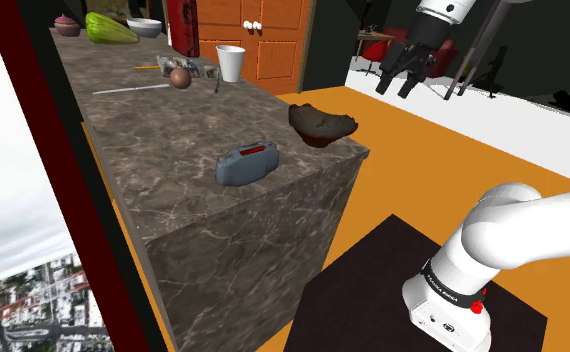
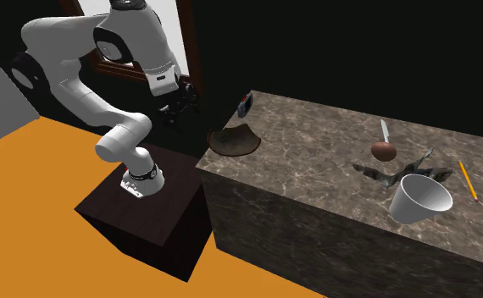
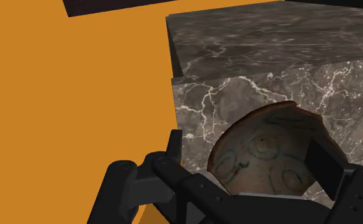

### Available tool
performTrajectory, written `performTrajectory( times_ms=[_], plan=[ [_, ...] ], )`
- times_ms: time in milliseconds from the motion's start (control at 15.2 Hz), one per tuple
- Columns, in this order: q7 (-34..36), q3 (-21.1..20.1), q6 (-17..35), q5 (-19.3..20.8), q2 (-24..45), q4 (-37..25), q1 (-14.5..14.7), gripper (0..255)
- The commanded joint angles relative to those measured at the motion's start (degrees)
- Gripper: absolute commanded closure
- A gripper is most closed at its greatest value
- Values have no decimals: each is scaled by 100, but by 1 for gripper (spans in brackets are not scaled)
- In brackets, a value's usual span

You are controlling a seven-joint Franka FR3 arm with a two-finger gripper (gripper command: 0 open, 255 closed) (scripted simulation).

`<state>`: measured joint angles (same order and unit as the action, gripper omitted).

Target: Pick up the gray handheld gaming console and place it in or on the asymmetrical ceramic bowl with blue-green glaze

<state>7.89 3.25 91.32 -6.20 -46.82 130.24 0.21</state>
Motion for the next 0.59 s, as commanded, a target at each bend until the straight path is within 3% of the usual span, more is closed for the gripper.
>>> performTrajectory(
  times_ms=[0,528],
  plan=[
    [0,0,0,0,0,0,0,0],
    [2949,-1610,-40,-825,-464,379,-459,0]
  ],
)
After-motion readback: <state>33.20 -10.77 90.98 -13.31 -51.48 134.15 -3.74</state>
